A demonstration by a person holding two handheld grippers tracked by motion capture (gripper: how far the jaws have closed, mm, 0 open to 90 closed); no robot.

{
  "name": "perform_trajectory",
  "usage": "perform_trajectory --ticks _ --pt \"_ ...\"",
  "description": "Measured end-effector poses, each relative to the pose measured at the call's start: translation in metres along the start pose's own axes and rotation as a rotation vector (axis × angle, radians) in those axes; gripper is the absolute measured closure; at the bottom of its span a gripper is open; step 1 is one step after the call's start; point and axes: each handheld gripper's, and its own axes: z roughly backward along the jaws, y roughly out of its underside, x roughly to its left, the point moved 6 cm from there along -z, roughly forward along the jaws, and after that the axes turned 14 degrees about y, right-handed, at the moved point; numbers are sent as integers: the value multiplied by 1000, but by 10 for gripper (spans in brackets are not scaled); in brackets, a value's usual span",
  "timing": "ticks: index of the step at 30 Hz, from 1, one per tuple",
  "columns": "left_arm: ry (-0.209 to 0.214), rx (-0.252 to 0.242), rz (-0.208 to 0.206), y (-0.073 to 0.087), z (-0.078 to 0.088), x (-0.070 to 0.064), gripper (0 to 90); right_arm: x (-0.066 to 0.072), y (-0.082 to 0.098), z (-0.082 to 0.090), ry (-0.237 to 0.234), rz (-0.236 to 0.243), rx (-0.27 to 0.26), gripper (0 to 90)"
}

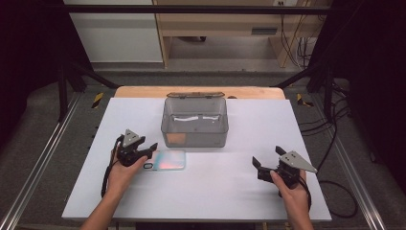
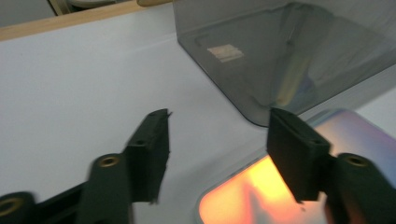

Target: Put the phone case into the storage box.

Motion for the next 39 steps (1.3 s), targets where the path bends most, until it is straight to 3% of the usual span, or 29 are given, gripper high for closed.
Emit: perform_trajectory --ticks 2,3,5,9,14,18,25,39 --pt "7 15 9 0 -3 1 597 0 0 0 -1 2 1 37" --pt "2 23 0 0 -5 2 720 -1 0 0 0 1 3 37" --pt "-7 44 -3 0 -7 3 743 -1 0 0 0 1 2 37" --pt "1 114 12 2 -15 8 892 -1 1 -1 -3 4 3 38" --pt "18 170 1 7 -22 9 900 -1 1 -1 -3 6 2 38" --pt "31 180 22 10 -25 10 900 -1 1 -1 -4 1 8 39" --pt "53 201 13 12 -20 7 900 -1 2 -1 -7 5 9 39" --pt "113 200 4 31 4 -22 900 0 2 -1 -13 8 15 39"
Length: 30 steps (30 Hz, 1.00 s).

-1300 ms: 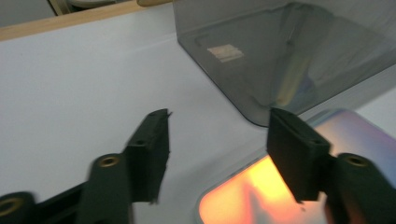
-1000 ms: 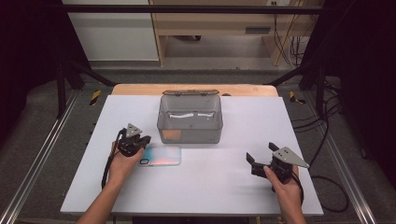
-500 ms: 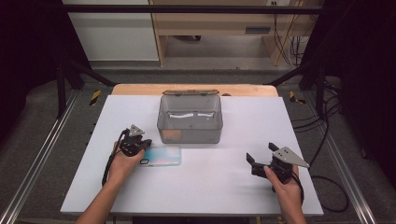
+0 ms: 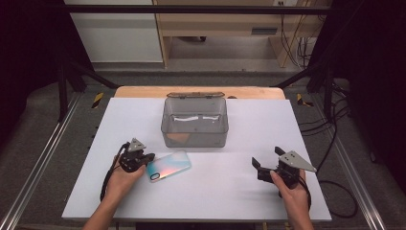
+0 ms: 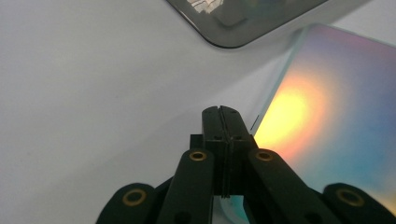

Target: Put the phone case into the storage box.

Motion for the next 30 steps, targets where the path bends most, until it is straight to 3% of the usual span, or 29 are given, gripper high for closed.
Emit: perform_trajectory --ticks 13,30 --pt "20 -17 -8 10 4 -18 900 1 1 -1 -2 9 1 39" --pt "60 -20 -26 12 4 -30 900 2 3 -2 -2 13 14 38"
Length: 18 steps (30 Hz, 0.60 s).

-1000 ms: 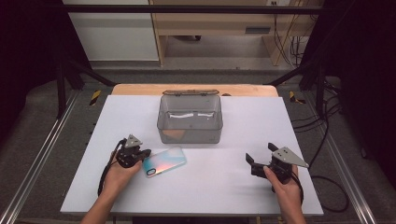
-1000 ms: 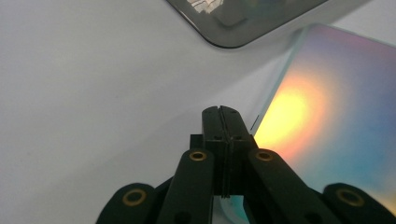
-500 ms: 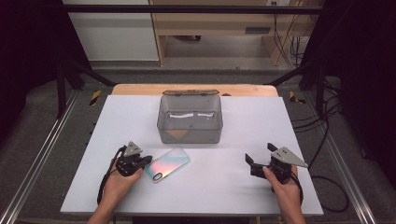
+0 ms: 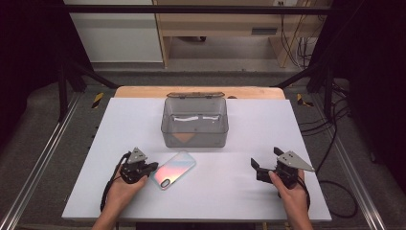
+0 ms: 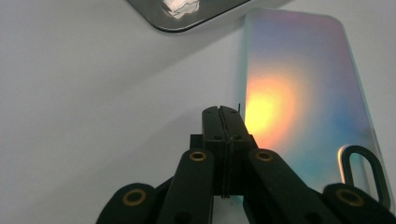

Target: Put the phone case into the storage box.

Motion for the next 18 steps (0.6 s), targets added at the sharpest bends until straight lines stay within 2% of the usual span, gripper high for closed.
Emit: perform_trajectory --ticks 7,9,13,14,15,16,18 --pt "3 -7 -8 -1 0 -2 900 0 0 0 1 1 2 38" --pt "-7 -24 -11 -2 3 -2 900 0 0 0 0 1 2 38" --pt "-22 -107 -35 -10 15 -5 900 0 0 0 2 2 0 38" --pt "-27 -130 -35 -12 19 -6 845 -1 0 0 2 4 -2 38" --pt "-31 -155 -36 -15 22 -6 845 -1 0 0 2 4 -2 38" --pt "-46 -197 -47 -19 27 -8 727 -1 0 0 2 4 -2 38" --pt "-45 -208 -48 -20 29 -8 581 -1 0 0 2 4 -3 38"
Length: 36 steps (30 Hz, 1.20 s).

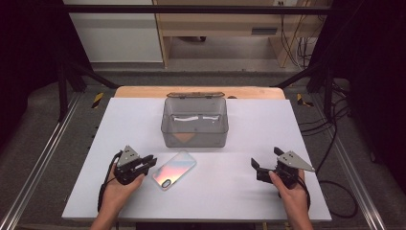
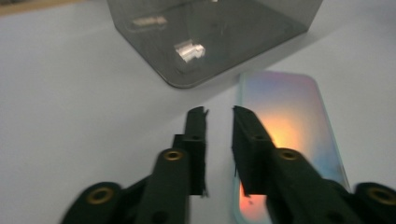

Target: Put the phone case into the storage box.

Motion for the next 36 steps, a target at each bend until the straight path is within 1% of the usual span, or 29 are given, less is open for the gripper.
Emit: perform_trajectory --ticks 2,3,7,8,11,12,19,21,26,32,36 --pt "13 -1 13 -1 -1 -2 448 0 0 0 2 -5 1 38" --pt "10 3 9 -1 -1 -3 448 0 0 0 2 -5 1 38" --pt "33 16 7 -1 -8 -11 256 0 -1 1 2 -5 0 38" --pt "39 23 11 -1 -11 -13 184 0 -1 1 2 -2 -2 38" --pt "61 50 5 1 -17 -18 66 0 -1 1 3 -2 -2 38" --pt "68 58 -2 2 -18 -19 44 -1 -1 1 3 -3 -2 38" --pt "94 114 2 10 -27 -25 42 0 -1 1 2 -3 -1 38" --pt "112 123 2 11 -29 -27 43 0 -1 1 2 -3 -1 38" --pt "142 147 2 14 -32 -31 43 0 -1 1 1 -3 -1 38" --pt "153 197 0 22 -37 -32 44 0 -1 1 -1 -2 0 38" --pt "156 211 -10 24 -39 -33 45 1 -1 1 -1 -2 1 38"
